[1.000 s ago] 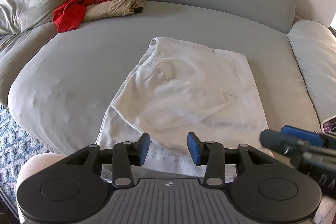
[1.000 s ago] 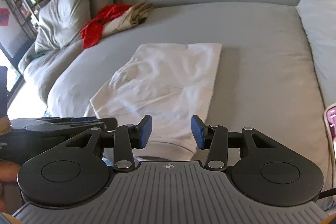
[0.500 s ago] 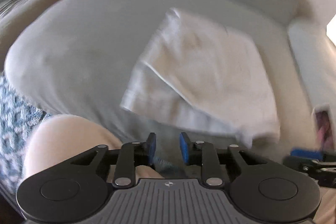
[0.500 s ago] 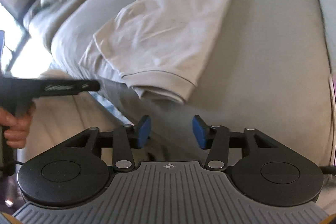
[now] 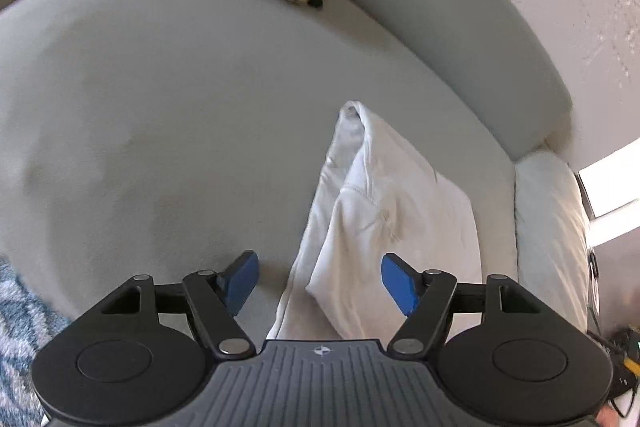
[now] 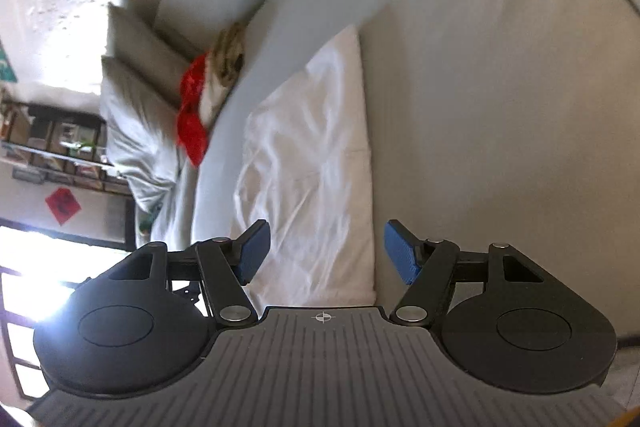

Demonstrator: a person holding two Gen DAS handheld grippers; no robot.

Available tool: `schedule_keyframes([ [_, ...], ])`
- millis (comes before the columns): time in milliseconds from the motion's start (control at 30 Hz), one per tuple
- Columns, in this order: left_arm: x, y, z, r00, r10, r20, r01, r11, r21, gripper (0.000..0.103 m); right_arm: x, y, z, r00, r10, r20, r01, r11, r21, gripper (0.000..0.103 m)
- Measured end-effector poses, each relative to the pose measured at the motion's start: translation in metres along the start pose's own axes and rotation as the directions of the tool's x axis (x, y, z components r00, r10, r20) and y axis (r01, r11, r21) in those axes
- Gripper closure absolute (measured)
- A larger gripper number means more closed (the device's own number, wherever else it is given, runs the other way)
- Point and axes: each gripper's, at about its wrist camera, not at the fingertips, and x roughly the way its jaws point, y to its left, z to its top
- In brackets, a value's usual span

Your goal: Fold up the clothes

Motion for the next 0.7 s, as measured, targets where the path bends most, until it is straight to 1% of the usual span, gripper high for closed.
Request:
schedule_keyframes([
  [100, 0.014, 0.003, 0.007, 0.998, -0.043, -0.041, 0.044, 0.999, 0.015, 0.036, 0.015, -0.002, 0.007, 0.999, -0.029, -0.014, 0.028, 0.999, -0.018, 0.037],
  [133, 0.019, 0.004, 0.01, 0.997, -0.059, -0.056, 0.06, 0.998, 0.018, 0.036, 0.02, -0.005, 0.01, 1.0, -0.022, -0.021, 0.021, 1.0, -0.012, 0.039],
  [167, 0.027, 0.006, 0.014, 0.992, -0.091, -0.09, 0.092, 0.996, 0.008, 0.036, 0.025, -0.007, 0.013, 1.0, -0.012, -0.026, 0.012, 1.0, -0.003, 0.042],
  [267, 0.048, 0.004, 0.022, 0.979, -0.141, -0.151, 0.145, 0.989, 0.014, 0.036, 0.037, -0.017, 0.026, 0.999, 0.029, -0.029, -0.028, 0.998, 0.049, 0.048],
  [300, 0.054, 0.003, 0.025, 0.979, -0.141, -0.148, 0.143, 0.99, 0.007, 0.036, 0.041, -0.02, 0.031, 0.999, 0.04, -0.028, -0.038, 0.997, 0.064, 0.049],
  [467, 0.085, -0.002, 0.04, 0.957, -0.204, -0.204, 0.206, 0.978, -0.012, 0.032, 0.067, -0.018, 0.049, 0.998, 0.059, -0.025, -0.058, 0.996, 0.073, 0.049],
  [567, 0.101, -0.009, 0.046, 0.946, -0.226, -0.23, 0.23, 0.973, -0.01, 0.031, 0.081, -0.017, 0.058, 0.998, 0.069, -0.013, -0.068, 0.995, 0.068, 0.049],
  [700, 0.114, -0.012, 0.054, 0.933, -0.262, -0.248, 0.265, 0.964, -0.022, 0.029, 0.101, -0.015, 0.073, 0.996, 0.092, 0.005, -0.092, 0.993, 0.076, 0.049],
])
